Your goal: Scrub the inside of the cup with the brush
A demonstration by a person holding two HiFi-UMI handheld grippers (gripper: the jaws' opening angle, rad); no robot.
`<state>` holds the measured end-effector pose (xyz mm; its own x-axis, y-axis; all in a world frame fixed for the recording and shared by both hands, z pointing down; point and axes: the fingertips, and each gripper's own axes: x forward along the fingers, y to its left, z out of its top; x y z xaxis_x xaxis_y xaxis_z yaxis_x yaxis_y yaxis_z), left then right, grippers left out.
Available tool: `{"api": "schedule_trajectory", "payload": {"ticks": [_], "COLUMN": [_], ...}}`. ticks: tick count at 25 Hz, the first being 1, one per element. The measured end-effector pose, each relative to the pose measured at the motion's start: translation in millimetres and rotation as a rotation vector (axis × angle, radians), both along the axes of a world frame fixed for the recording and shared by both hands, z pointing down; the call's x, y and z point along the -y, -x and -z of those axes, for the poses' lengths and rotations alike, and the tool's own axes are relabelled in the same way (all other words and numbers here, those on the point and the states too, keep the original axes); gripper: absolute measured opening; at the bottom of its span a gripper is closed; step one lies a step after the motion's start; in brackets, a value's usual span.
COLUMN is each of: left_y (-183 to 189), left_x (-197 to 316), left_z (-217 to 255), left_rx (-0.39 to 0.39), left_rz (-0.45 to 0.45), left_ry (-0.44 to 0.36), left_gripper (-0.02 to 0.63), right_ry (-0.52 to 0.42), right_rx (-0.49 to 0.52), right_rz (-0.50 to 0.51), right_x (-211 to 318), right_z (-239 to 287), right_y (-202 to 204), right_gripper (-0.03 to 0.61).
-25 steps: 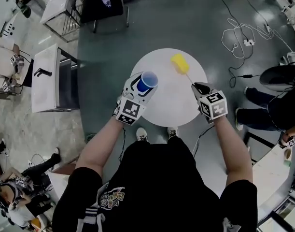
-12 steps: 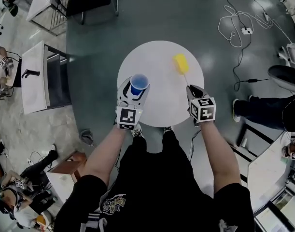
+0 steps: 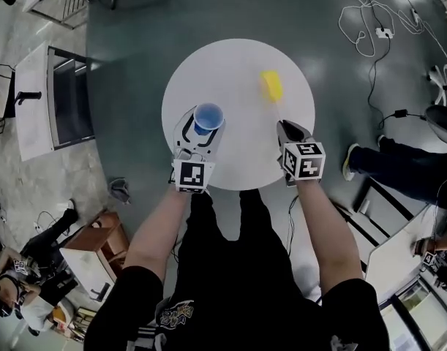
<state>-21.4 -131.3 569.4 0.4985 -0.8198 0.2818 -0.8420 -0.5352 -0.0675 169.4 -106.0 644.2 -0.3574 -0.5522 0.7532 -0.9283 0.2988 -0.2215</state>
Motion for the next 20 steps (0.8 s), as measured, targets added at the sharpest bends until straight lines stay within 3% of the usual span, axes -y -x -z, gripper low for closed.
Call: {"api": "schedule_trajectory", "payload": {"ticks": [3, 8, 11, 20], "left_y": [-9.0, -23.3, -31.2, -44.2], "left_x": [5.8, 12.6, 18.1, 27.3], "left_z": [-13.3, -22.2, -35.3, -53.9], "left_rx": [0.0, 0.083, 0.065, 0.119], "left_rz": [-0.003, -0.05, -0.039, -0.07], "left_ry": [-0.028, -0.022, -0.012, 0.029], "left_gripper": [0.273, 0.275, 0.275, 0.284], "right_ry": [-0.001, -0.004, -0.008, 0.009], "right_rx": [0.009, 0.011, 0.013, -0.014], "right_rz": [0.014, 0.025, 0.026, 0.032], "right_x": [3.8, 7.0, 10.6, 14.1], "right_z": [-5.9, -12.8, -14.2, -20.3], "right_y": [1.6, 1.8, 0.2, -4.7], "right_gripper": [0.043, 0.043, 0.043, 0.043]}}
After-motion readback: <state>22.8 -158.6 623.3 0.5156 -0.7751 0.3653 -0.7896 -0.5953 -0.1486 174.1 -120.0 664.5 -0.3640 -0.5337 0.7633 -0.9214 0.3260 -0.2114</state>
